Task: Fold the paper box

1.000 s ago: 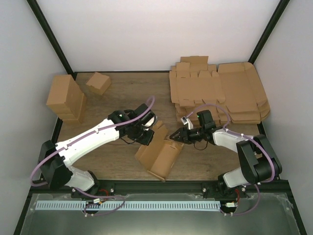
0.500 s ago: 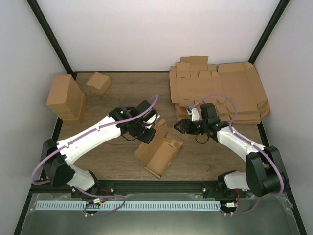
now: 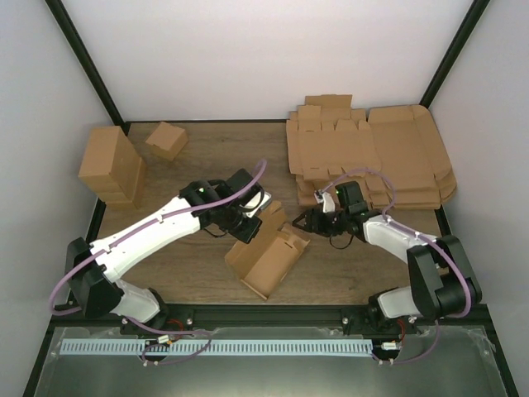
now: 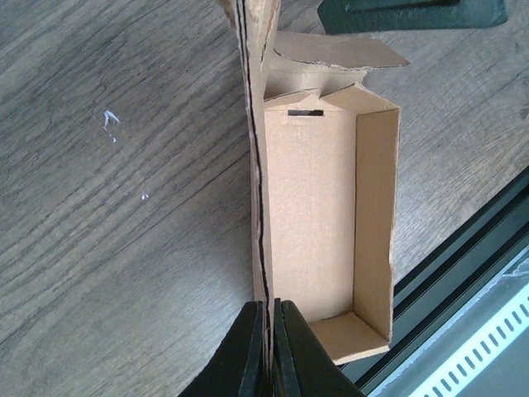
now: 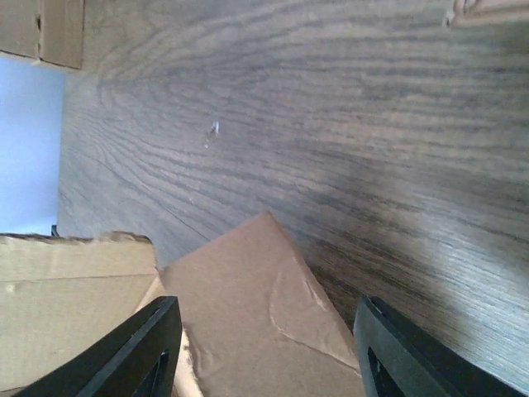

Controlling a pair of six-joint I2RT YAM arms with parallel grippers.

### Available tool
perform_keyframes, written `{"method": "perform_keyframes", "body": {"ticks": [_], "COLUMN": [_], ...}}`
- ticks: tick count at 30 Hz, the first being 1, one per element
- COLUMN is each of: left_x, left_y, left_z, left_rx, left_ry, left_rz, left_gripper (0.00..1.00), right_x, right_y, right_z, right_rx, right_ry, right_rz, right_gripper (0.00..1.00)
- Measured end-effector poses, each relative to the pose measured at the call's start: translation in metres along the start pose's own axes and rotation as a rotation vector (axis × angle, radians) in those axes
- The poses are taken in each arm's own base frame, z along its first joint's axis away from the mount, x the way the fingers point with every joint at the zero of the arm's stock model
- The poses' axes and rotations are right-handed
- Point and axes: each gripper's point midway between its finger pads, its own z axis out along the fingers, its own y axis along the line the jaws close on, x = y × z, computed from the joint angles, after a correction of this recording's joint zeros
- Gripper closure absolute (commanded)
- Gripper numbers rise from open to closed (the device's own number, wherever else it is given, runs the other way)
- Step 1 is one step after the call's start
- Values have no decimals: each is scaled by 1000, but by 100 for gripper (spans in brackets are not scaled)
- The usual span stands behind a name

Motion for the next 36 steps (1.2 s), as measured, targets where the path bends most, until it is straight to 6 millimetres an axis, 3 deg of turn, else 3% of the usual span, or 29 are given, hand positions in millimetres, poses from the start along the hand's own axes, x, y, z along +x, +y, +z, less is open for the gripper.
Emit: {"method": "perform_keyframes", "body": {"ticks": [6,18,21,24,26,31,36], "left_x": [1,0,0,-1,-1,-1,-1], "left_y": [-3,-7,-8,-9,-11,-13,-14], "left_z": [-7,-19,-21,-25,-27,-30,-30], "left_rx": [19,43,49,55,61,74,81], "left_ry": [-19,-54,-59,-70,-79,-86,-85], "left_rz": [7,35,43,56,63,76,87], "left_gripper": [96,96,96,96,96,96,96], "right_x": [-13,-15,-13,-10,-6,5,16], "right_y": [6,-13,-17,-19,-19,-15,2], "right_z": [-11,-14,-14,-13,-12,-7,-5], "right_rx": [16,126,144,144,138,87,-31], "right_ry": [-69,-91,-85,-69,-50,2,46], "right_rz": [-27,-7,-10,-20,-36,-43,-55], "right_gripper": [41,43,56,84,93,92,91]}}
